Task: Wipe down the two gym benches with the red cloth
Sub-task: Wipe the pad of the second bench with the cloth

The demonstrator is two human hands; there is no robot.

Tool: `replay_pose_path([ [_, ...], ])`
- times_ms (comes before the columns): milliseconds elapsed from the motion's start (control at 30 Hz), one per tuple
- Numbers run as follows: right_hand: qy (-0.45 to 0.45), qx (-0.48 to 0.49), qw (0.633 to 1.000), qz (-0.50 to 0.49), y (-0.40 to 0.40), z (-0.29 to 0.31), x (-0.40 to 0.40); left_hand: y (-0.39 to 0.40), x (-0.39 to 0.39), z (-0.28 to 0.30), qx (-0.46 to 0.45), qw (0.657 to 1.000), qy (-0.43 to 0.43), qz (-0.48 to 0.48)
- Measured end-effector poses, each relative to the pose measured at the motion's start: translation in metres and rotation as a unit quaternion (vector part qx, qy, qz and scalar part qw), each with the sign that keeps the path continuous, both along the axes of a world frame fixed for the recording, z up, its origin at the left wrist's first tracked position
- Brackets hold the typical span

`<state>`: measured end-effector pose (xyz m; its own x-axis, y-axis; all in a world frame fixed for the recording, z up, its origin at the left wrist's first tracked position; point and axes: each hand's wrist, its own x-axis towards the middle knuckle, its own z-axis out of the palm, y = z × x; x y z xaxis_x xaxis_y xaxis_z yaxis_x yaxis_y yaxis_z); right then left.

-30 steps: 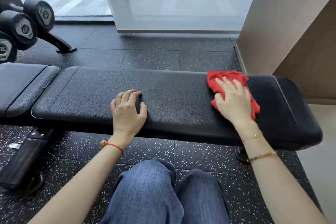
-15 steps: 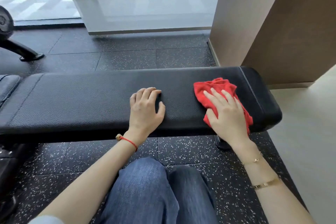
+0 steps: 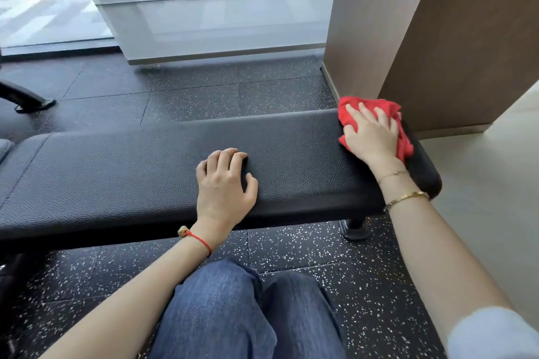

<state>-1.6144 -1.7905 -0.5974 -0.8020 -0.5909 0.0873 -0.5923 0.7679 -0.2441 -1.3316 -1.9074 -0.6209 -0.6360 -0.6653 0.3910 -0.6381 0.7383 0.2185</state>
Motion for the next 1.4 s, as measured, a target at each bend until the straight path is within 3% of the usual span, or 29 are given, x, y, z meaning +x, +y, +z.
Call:
replay_pose_path([
  [233, 0.014, 0.006, 0.986, 0.168, -0.03, -0.001, 0.071, 0.001, 0.0, 0.001, -0.003, 1.0, -0.009, 0.004],
  [400, 0.016, -0.016, 0.965, 0.261, 0.002, -0.003, 0.12, 0.0, 0.0, 0.0, -0.003, 1.0, -0.015, 0.004],
  [567, 0.014, -0.044, 0.974, 0.224, 0.028, -0.003, 0.097, -0.001, 0.0, 0.0, -0.003, 1.0, -0.01, -0.003],
  [833, 0.007, -0.019, 0.992, 0.128, -0.033, -0.002, 0.065, -0.002, 0.004, 0.004, 0.027, 0.999, 0.013, -0.02],
  [1000, -0.015, -0.011, 0.982, 0.187, -0.071, 0.003, 0.101, -0.006, 0.013, 0.004, 0.05, 0.997, 0.052, -0.019],
  [1200, -0.013, -0.015, 0.966, 0.256, -0.081, -0.001, 0.159, -0.023, 0.048, 0.005, 0.047, 0.99, 0.098, 0.085],
  [1400, -0.103, -0.035, 0.94, 0.324, -0.051, 0.003, 0.175, -0.034, 0.072, 0.0, 0.028, 0.993, 0.081, 0.076],
])
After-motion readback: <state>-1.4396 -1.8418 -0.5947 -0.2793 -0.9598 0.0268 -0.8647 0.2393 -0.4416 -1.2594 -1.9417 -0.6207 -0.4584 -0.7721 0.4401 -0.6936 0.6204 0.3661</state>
